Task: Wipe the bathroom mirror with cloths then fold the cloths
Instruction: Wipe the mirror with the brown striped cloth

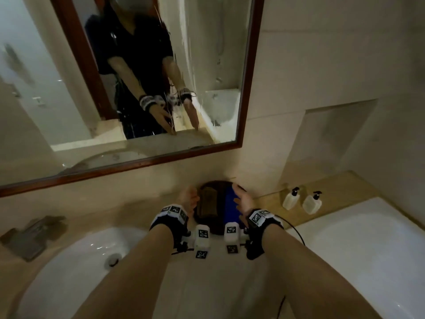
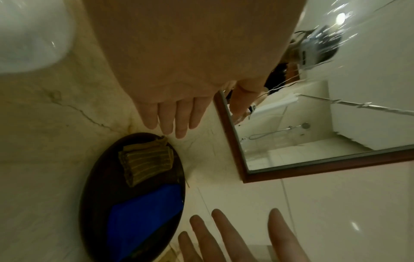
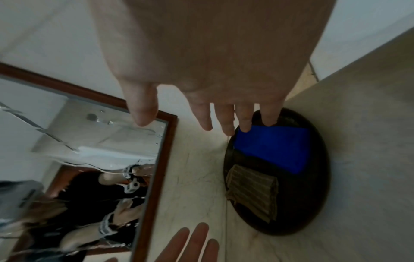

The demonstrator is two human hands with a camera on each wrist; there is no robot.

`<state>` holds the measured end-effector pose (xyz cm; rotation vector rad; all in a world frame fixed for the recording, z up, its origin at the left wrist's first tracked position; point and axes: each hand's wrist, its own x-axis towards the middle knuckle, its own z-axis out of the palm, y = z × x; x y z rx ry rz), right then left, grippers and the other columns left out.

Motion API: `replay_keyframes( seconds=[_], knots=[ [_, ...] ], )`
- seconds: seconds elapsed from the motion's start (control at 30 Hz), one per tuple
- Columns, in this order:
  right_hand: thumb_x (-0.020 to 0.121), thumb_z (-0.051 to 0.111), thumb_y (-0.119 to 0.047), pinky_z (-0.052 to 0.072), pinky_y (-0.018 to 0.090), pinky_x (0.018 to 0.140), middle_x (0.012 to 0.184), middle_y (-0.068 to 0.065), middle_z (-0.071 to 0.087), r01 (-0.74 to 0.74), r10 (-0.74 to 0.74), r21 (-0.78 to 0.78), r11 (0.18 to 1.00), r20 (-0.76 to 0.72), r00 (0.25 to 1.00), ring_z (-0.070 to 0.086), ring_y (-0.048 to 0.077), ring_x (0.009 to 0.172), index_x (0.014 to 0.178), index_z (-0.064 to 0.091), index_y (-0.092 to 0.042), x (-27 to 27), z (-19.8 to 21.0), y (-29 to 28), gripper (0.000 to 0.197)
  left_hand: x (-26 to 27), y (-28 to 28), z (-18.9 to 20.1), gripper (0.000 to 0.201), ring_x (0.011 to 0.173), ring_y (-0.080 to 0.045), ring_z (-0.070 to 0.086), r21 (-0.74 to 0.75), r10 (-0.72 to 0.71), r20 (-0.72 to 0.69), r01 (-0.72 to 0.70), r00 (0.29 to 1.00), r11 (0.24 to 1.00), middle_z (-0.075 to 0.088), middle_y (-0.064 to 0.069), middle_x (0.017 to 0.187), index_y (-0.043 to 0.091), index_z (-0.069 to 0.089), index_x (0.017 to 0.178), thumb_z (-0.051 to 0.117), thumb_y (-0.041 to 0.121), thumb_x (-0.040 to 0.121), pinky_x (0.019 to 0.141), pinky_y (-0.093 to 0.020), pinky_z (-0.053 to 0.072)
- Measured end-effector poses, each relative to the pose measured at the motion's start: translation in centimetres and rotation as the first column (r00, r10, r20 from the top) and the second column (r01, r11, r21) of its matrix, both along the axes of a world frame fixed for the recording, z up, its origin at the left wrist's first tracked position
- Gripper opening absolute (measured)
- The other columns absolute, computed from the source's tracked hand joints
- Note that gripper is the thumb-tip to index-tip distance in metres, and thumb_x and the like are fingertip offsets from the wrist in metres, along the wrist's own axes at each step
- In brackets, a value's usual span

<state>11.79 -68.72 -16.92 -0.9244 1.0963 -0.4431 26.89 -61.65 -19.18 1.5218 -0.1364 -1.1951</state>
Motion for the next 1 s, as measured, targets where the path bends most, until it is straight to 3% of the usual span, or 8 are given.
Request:
replay_keyframes(
  seconds=[0.07,0.17,0.27,0.43,0.57,0.67,0.8,1.0],
  knots=[
    [0.101,0.046,-0.028,0.038,0.018,0.083,0.139,0.015,0.046,-0.039,0.038,-0.023,0.999,-0.022,0.999,0.049,0.03,0.121,0.144,0.038,-0.002,1.4,-1.5,-3.1,0.051,1.1,-2.0,-1.5,0.048,0.134,-0.031,0.039,0.048,0.003,0.017,-0.004,1.0,0.999,0.046,-0.015,0.142,0.003,0.045,0.139,0.035,0.03,0.1,0.115,-0.045,0.023],
    [0.101,0.046,-0.031,0.029,0.032,0.107,0.152,0.015,0.033,-0.176,0.168,-0.031,0.984,-0.185,0.968,0.032,0.032,0.139,0.146,0.033,-0.003,4.8,-5.5,-6.8,0.056,3.4,-4.9,-4.2,0.042,0.128,-0.035,0.044,0.149,-0.004,0.003,0.003,1.0,0.989,0.049,-0.019,0.138,0.0,0.052,0.129,0.041,0.025,0.097,0.112,-0.043,0.028],
    [0.101,0.046,-0.035,0.029,0.038,0.113,0.153,0.017,0.031,-0.416,0.366,-0.026,0.909,-0.425,0.828,0.032,0.034,0.139,0.148,0.028,-0.001,7.5,-10.1,-8.7,0.06,5.1,-6.6,-6.8,0.022,0.099,-0.03,0.053,0.247,-0.001,-0.017,0.006,1.0,0.969,0.052,-0.016,0.118,0.001,0.059,0.092,0.042,0.014,0.097,0.09,-0.034,0.035],
    [0.089,0.065,-0.029,0.05,0.032,0.091,0.131,0.006,0.056,-0.652,0.44,-0.062,0.756,-0.689,0.576,0.056,0.026,0.114,0.134,0.051,-0.018,9.3,-15.4,-10.2,0.048,7.2,-9.3,-12.1,0.038,0.129,-0.032,0.044,0.35,-0.102,-0.055,0.115,0.993,0.93,0.047,-0.016,0.141,0.001,0.048,0.134,0.045,0.008,0.097,0.108,-0.042,0.034],
    [0.079,0.076,-0.027,0.049,0.03,0.089,0.127,0.006,0.054,-0.785,0.496,-0.047,0.618,-0.751,0.436,0.055,0.025,0.114,0.127,0.05,-0.019,10.3,-18.0,-10.9,0.055,7.4,-10.0,-14.0,0.017,0.105,-0.022,0.051,0.408,-0.196,-0.111,0.224,0.974,0.885,0.056,-0.006,0.11,0.01,0.057,0.097,0.041,0.006,0.098,0.092,-0.033,0.036],
    [0.076,0.075,-0.029,0.052,0.034,0.08,0.117,0.009,0.051,-0.852,0.48,-0.039,0.522,-0.812,0.332,0.056,0.029,0.102,0.12,0.045,-0.018,11.2,-19.0,-10.4,0.054,8.1,-9.9,-14.6,0.021,0.1,-0.022,0.049,0.434,-0.26,-0.095,0.275,0.961,0.858,0.054,-0.009,0.107,0.017,0.054,0.082,0.045,0.006,0.097,0.095,-0.038,0.041],
    [0.089,0.06,-0.024,0.052,0.032,0.072,0.103,0.008,0.063,-0.798,0.345,-0.202,0.568,-0.822,0.453,0.06,0.025,0.088,0.096,0.055,-0.018,11.5,-19.4,-10.3,0.01,8.8,-10.0,-14.4,0.018,0.1,-0.024,0.052,0.436,-0.317,-0.072,0.316,0.946,0.843,0.056,-0.011,0.107,0.01,0.056,0.109,0.044,0.003,0.097,0.084,-0.036,0.043],
    [0.087,0.067,-0.022,0.046,0.023,0.063,0.092,0.002,0.065,-0.558,0.33,-0.2,0.805,-0.63,0.703,0.058,0.017,0.083,0.085,0.065,-0.021,11.3,-16.6,-12.0,0.003,8.8,-10.2,-11.8,0.052,0.08,-0.023,0.058,0.407,-0.451,0.037,0.399,0.892,0.822,0.063,-0.015,0.1,0.017,0.056,0.127,0.051,-0.01,0.083,0.066,-0.031,0.049]
  ],
)
